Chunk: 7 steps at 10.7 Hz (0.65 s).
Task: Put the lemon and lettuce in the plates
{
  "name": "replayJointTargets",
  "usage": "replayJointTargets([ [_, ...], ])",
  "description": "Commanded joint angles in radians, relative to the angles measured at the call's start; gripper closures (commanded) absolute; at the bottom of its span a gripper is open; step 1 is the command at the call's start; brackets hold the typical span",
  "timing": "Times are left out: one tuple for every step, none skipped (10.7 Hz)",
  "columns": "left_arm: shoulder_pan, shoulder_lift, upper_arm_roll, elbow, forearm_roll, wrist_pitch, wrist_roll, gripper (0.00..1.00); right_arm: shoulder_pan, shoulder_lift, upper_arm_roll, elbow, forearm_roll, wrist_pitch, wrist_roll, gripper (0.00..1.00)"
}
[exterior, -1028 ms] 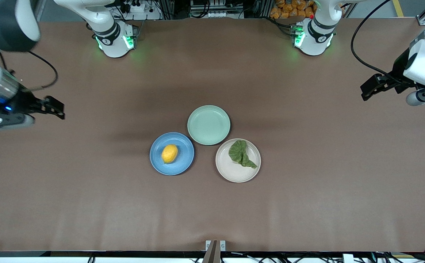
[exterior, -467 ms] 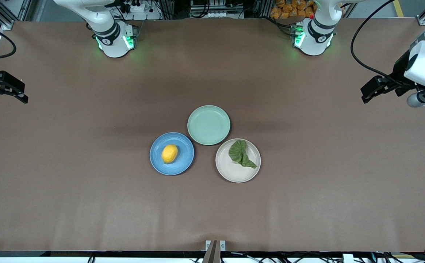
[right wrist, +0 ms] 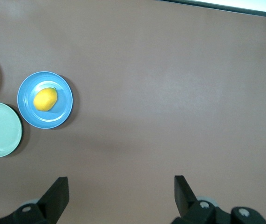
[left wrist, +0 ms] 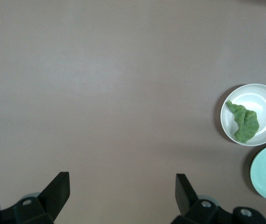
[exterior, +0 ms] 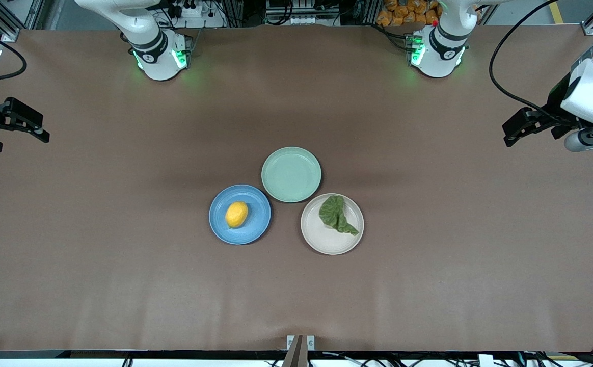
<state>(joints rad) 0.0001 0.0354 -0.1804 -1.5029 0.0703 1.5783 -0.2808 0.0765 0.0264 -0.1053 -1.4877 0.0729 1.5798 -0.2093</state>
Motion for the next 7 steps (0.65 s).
replayJointTargets([
  [0.011,-0.006,-0.004,-0.016,-0.004,0.012,0.077,0.00,0.000,0.013,-0.008,0.026,-0.001,-0.011,-0.018,0.00],
  [0.009,-0.009,-0.004,-0.026,-0.004,0.012,0.086,0.00,-0.009,0.014,-0.008,0.026,0.001,-0.009,-0.018,0.00],
  [0.009,-0.011,-0.004,-0.031,-0.004,0.012,0.095,0.00,-0.010,0.014,-0.008,0.026,-0.001,-0.011,-0.018,0.00],
  [0.009,-0.011,-0.004,-0.030,-0.006,0.012,0.119,0.00,-0.015,0.014,-0.008,0.026,-0.001,-0.009,-0.015,0.00],
  [0.009,-0.009,-0.004,-0.026,-0.006,0.012,0.133,0.00,-0.017,0.015,-0.008,0.026,-0.001,-0.008,-0.007,0.00],
  [0.009,-0.005,-0.004,-0.025,-0.010,0.012,0.127,0.00,-0.020,0.017,-0.010,0.026,-0.002,-0.008,0.004,0.00],
  [0.009,-0.005,-0.004,-0.023,-0.010,0.012,0.123,0.00,-0.024,0.018,-0.010,0.026,-0.004,-0.009,0.040,0.00],
])
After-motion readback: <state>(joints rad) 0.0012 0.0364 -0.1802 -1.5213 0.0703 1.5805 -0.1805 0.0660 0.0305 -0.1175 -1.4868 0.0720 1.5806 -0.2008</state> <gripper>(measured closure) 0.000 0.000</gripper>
